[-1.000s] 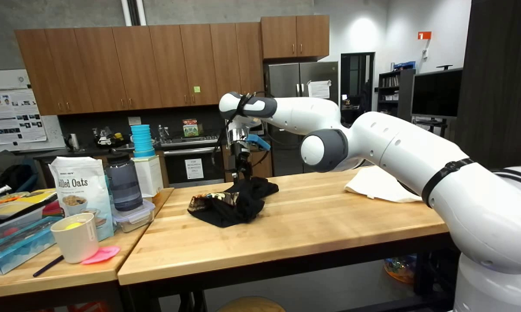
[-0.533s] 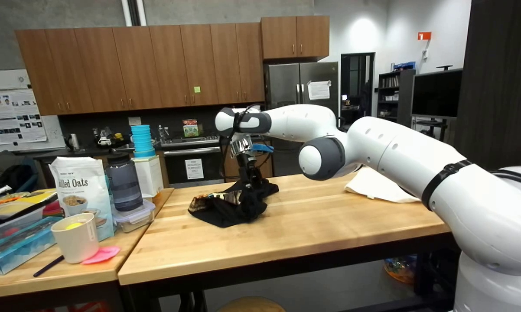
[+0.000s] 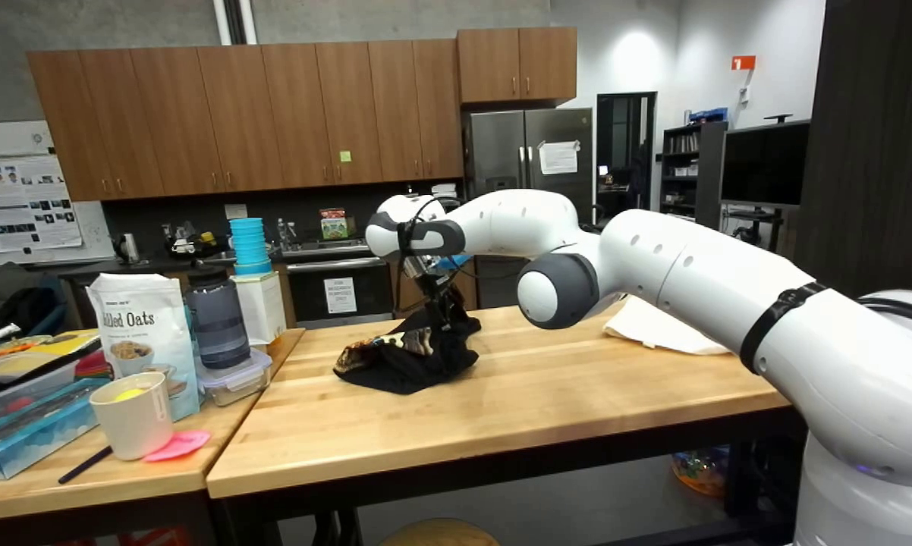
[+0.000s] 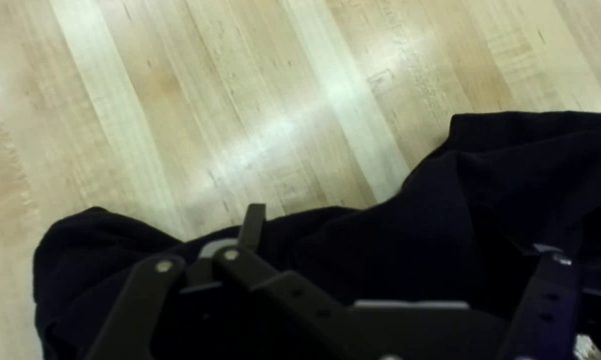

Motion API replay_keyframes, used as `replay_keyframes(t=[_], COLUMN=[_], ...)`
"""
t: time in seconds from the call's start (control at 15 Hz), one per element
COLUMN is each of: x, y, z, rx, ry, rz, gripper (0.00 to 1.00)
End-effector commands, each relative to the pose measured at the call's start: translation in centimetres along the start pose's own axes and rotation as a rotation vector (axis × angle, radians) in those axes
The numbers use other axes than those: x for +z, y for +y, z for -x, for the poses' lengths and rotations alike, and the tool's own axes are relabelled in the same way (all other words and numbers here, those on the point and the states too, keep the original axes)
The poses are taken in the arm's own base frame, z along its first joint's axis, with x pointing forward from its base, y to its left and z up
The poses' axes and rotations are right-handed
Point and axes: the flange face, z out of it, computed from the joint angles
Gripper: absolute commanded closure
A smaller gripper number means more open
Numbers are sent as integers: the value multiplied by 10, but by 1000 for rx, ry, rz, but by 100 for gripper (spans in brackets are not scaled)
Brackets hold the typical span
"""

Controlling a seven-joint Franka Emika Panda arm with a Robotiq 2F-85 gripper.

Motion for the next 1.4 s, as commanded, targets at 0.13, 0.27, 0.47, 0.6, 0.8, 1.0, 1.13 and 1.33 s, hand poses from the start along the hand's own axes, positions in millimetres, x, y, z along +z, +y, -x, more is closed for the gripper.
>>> replay_keyframes(t=[0.13,0.27,0.47,0.6,0.8,1.0,1.13,1.33], x=[-34,-49,-72,-79,-76,-72,-69,-63], y=[16,25,37,48,55,58,59,57], z=[25,39,59,71,74,67,58,39], rx=[129,206,333,421,520,597,644,691], ry=[59,89,164,200,231,255,299,360], rz=[20,18,-10,-45,-120,-137,-160,-195], gripper=[0,0,0,0,0,0,0,0])
